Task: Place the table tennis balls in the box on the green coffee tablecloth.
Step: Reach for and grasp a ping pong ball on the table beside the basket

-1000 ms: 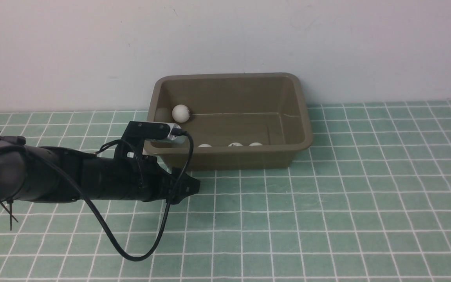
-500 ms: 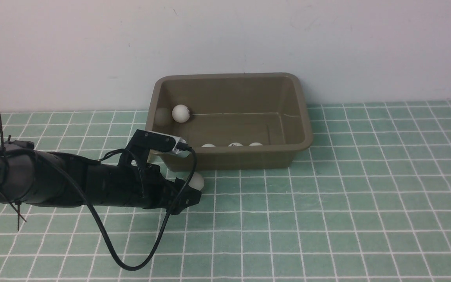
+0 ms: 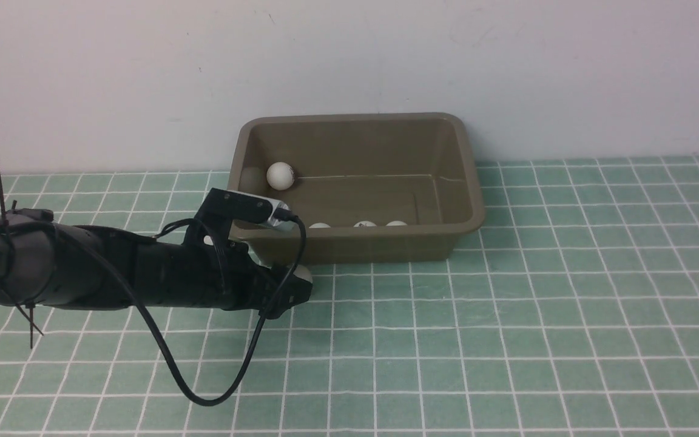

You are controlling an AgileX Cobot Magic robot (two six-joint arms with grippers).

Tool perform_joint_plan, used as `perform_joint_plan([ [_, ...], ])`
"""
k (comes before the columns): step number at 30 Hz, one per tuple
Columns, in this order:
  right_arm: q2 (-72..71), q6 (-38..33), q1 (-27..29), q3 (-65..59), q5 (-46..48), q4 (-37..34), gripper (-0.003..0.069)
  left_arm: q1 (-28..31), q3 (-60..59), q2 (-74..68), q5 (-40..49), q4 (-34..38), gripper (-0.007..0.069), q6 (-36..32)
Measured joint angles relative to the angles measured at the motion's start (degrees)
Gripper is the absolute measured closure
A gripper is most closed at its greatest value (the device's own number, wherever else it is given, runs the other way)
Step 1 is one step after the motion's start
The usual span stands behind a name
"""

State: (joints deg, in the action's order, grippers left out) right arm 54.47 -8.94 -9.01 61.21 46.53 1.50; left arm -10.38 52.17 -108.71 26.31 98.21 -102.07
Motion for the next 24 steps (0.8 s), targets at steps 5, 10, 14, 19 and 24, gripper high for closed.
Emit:
perform_joint_plan([
  [5,0.0,0.0,0.0,0.0,-0.4,0.0,0.0198,0.0,1.6,0.0,-0.3,0.0,0.0100,0.0],
  [10,0.0,-0.5,0.0,0.0,-0.4,0.0,0.0198,0.0,1.8,-0.8,-1.3,0.0,0.0100,0.0],
  [14,0.0,-0.5,0.0,0.0,-0.4,0.0,0.0198,0.0,2.2,-2.3,-1.3,0.0,0.0100,0.0],
  [19,0.0,-0.5,0.0,0.0,-0.4,0.0,0.0198,0.0,2.7,-3.3,-0.9,0.0,0.0100,0.0],
  [24,0.0,-0.7,0.0,0.0,-0.4,0.0,0.0198,0.0,3.3,-3.9,-0.7,0.0,0.0100,0.0],
])
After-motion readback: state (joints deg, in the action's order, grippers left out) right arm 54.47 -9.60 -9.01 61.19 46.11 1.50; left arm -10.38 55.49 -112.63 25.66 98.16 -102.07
